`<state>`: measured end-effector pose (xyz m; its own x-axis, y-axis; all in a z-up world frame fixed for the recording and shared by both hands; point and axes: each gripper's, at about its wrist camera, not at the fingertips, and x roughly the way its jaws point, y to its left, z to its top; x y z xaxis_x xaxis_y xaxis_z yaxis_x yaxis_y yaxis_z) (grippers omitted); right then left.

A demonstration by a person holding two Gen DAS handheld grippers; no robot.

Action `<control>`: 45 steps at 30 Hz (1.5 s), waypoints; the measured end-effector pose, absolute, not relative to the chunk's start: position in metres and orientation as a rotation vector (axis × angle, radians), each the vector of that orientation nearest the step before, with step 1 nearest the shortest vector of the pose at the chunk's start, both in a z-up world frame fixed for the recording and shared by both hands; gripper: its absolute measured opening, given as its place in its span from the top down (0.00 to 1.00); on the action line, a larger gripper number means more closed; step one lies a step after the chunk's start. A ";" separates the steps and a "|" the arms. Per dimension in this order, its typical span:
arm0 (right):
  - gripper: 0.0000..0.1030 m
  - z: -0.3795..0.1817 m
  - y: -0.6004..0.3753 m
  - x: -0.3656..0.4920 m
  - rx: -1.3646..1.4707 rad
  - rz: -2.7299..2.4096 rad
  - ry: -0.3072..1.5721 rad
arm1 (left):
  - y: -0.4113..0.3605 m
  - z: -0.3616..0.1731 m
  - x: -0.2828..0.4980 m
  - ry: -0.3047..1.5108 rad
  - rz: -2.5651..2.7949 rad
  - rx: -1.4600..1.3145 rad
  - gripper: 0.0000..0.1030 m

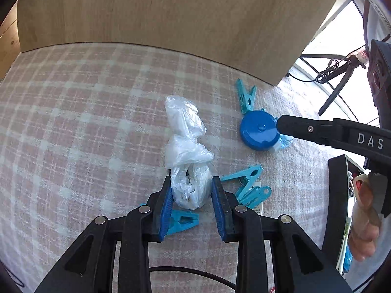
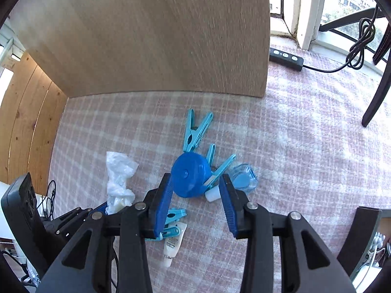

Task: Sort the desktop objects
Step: 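Grasp a teal clothespin with the right gripper while the left gripper holds the bag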

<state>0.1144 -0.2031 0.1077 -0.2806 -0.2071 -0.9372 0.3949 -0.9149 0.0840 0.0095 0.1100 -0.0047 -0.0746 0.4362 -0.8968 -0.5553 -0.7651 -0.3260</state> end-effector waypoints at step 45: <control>0.51 0.070 -0.164 0.213 1.751 -2.226 0.522 | 0.105 0.018 0.011 0.343 1.876 -1.436 0.72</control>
